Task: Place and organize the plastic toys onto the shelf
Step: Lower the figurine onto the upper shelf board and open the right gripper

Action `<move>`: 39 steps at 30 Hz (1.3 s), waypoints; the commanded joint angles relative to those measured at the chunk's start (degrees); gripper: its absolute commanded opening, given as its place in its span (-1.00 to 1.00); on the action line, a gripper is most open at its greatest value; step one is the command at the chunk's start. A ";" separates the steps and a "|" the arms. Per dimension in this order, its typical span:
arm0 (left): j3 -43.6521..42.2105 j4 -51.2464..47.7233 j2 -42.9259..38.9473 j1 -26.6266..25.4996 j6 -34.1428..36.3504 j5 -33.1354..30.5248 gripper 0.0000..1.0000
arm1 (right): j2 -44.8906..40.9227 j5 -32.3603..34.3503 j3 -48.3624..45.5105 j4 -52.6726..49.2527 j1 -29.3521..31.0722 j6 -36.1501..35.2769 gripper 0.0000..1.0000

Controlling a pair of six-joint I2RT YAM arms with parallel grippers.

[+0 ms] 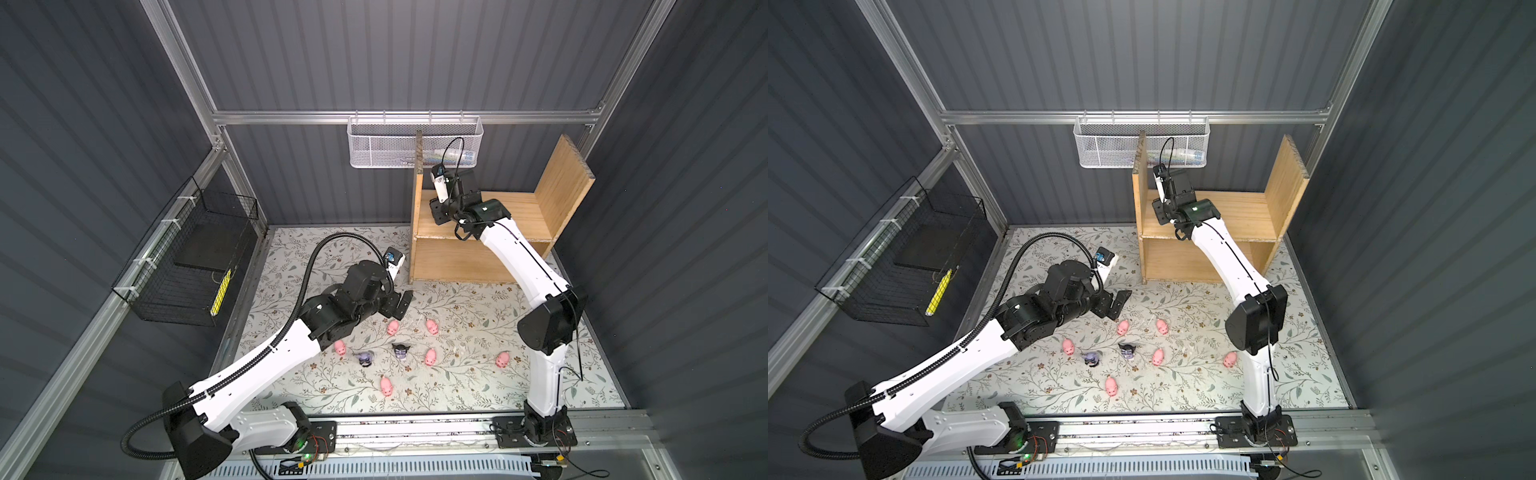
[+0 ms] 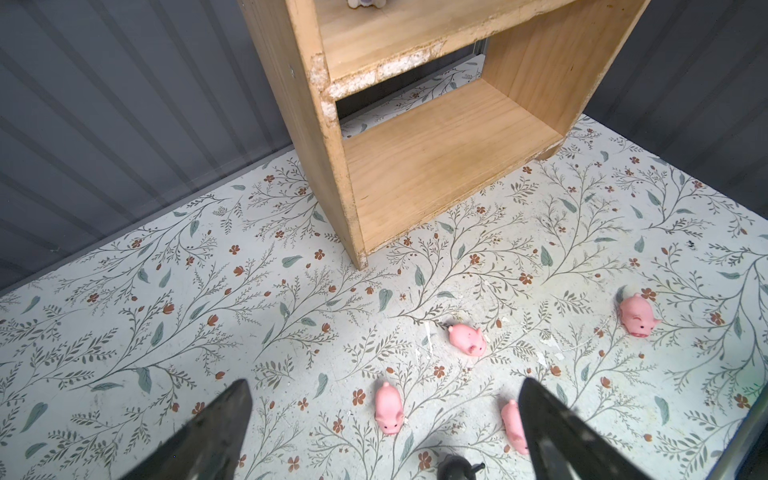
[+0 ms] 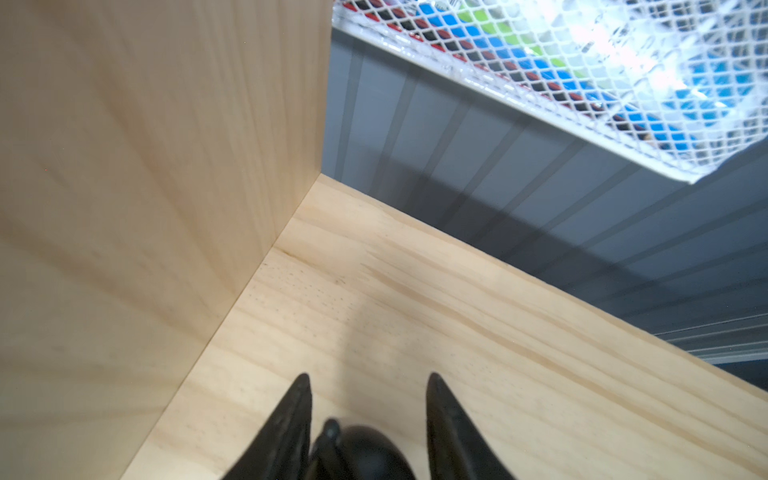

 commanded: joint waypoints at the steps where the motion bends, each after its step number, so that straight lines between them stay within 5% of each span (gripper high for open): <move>1: 0.81 -0.85 0.25 -0.25 1.07 -0.72 0.99 | 0.33 -0.46 1.51 0.13 -0.33 0.37 -0.17; 28: -0.32 -1.33 -1.97 -0.25 0.63 -1.24 0.99 | -6.05 -2.54 -4.88 -0.89 -0.30 3.51 0.51; 39: -0.34 -2.40 -2.94 -0.24 0.06 -1.38 0.99 | -11.26 -2.26 -12.55 -0.33 -0.28 4.86 0.60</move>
